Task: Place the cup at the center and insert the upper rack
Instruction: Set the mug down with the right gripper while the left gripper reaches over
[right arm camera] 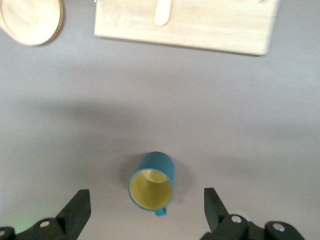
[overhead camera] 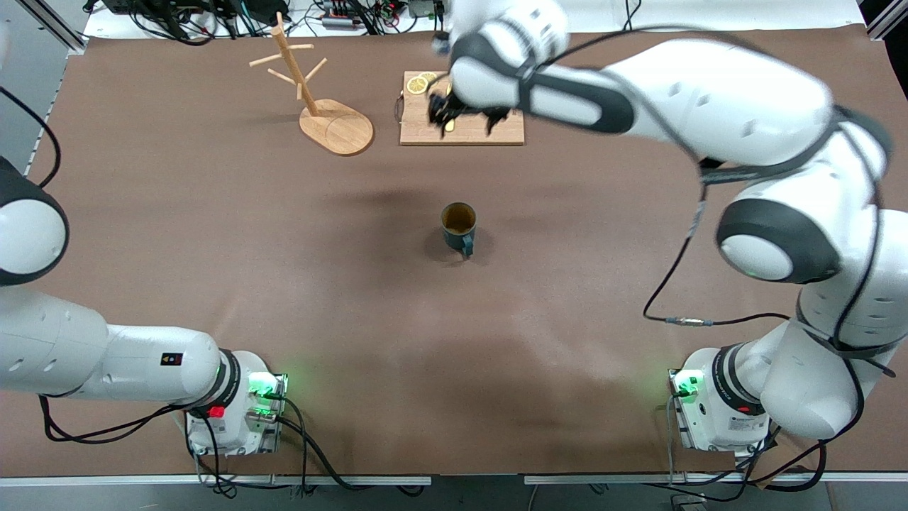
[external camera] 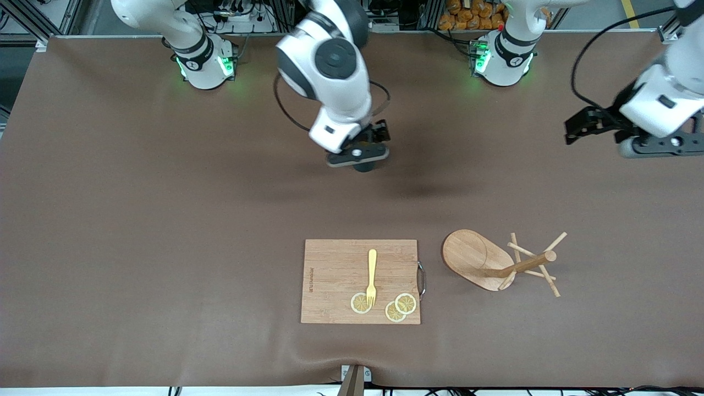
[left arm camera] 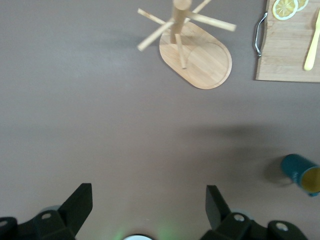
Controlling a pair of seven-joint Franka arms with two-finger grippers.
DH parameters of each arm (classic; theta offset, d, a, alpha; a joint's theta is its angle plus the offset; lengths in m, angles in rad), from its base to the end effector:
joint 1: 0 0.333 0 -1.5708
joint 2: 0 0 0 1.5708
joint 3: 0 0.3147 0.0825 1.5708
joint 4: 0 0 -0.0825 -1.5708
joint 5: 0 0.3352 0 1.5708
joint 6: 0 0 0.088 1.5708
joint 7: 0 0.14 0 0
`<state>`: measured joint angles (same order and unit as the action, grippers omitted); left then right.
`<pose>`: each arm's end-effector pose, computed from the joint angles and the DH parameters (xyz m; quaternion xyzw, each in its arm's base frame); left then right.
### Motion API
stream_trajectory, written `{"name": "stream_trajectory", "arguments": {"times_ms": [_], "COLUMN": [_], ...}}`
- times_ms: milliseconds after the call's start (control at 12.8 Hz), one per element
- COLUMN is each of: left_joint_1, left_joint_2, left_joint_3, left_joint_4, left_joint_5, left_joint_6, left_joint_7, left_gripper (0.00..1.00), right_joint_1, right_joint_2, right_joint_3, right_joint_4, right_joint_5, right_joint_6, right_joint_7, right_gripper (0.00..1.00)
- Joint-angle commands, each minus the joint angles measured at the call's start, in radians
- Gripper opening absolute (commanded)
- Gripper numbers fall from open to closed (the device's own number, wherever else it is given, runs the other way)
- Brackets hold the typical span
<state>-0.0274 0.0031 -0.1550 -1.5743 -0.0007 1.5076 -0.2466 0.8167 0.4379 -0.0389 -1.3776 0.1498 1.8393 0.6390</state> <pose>0.4890 -0.0902 0.5819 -0.9989 -0.0321 0.0342 0.0069 0.4448 0.4674 0.4451 -0.9965 -0.0522 0.0326 0.0566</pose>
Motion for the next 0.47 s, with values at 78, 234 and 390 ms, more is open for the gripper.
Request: {"name": "stream_trajectory", "arguments": {"times_ms": [78,234,390], "left_joint_1": [-0.003,-0.005,-0.006], "left_joint_2": [0.006,0.017,0.023], "left_joint_3": [-0.122,-0.207,-0.297], "left_joint_4": [0.002,0.005,0.004], "left_joint_5": [0.015,0.024,0.086], "left_joint_6": [-0.006,-0.003,-0.003], "left_joint_7": [-0.253,-0.392,-0.485], "left_gripper": [1.0,1.0,1.0], "right_joint_1": [-0.128,-0.203,-0.275], "right_joint_2": [-0.157,-0.208,-0.26], "right_joint_3": [0.014,0.014,0.014], "right_joint_4": [-0.029,-0.029,-0.029], "right_joint_5": [0.01,0.01,0.008], "right_joint_6": [-0.092,-0.147,-0.19], "right_joint_7": [0.001,-0.013,-0.074], "right_gripper": [1.0,1.0,1.0]}}
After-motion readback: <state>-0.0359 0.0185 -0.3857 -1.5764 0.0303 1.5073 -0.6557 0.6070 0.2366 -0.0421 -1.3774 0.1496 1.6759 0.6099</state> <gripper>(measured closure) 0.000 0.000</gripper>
